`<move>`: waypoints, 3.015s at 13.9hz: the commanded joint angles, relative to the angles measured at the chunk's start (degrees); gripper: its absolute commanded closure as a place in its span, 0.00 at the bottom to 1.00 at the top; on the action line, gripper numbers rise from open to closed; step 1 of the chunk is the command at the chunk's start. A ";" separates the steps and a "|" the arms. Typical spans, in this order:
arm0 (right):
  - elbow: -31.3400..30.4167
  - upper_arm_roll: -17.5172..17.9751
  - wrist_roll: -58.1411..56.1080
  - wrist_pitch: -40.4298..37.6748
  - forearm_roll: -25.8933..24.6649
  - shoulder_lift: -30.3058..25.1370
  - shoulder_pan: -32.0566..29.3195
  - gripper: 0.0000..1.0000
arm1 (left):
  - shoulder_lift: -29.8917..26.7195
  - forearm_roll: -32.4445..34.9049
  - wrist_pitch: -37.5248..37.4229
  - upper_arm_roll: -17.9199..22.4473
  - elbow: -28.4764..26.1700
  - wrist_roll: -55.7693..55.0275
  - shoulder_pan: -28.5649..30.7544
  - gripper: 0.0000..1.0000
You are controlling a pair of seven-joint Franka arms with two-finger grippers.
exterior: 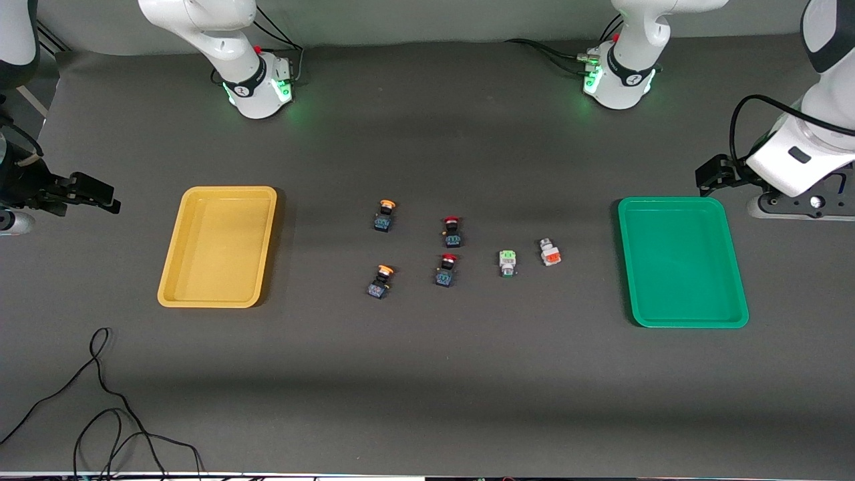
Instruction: Place green and yellow buttons in trays
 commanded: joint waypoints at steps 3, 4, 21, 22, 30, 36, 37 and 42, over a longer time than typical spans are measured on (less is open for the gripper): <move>0.23 -0.06 0.12 -0.52 -1.13 -0.41 0.15 0.00 | -0.05 -0.57 0.30 -0.12 0.17 0.62 0.49 0.01; 0.23 -0.06 0.03 -0.52 -1.13 -0.41 0.15 0.00 | -0.05 -0.66 0.30 -0.03 0.17 0.62 0.49 0.01; -2.94 0.20 43.67 7.73 2.21 5.29 35.46 0.00 | 27.70 -5.58 20.93 -0.65 -2.37 -29.06 -10.14 0.02; -2.85 0.20 48.33 8.52 2.30 6.08 37.92 0.00 | 29.81 -5.76 22.60 -0.73 -2.37 -31.26 -10.84 0.02; -18.45 0.11 52.59 23.86 2.74 6.18 43.82 0.00 | 36.25 -5.67 36.66 -0.73 -9.74 -35.15 -14.72 0.03; -26.32 -0.06 53.03 48.49 2.21 19.78 44.27 0.00 | 33.71 -5.67 36.87 -0.91 -13.18 -35.24 -14.72 0.05; -26.23 -0.06 52.94 51.91 2.12 22.85 44.19 0.00 | 32.65 -5.67 36.16 -1.69 -14.14 -35.24 -14.54 0.04; -25.96 -0.15 53.12 56.78 2.04 28.15 44.10 0.00 | 31.50 -5.67 37.65 -2.32 -16.70 -35.50 -14.63 0.07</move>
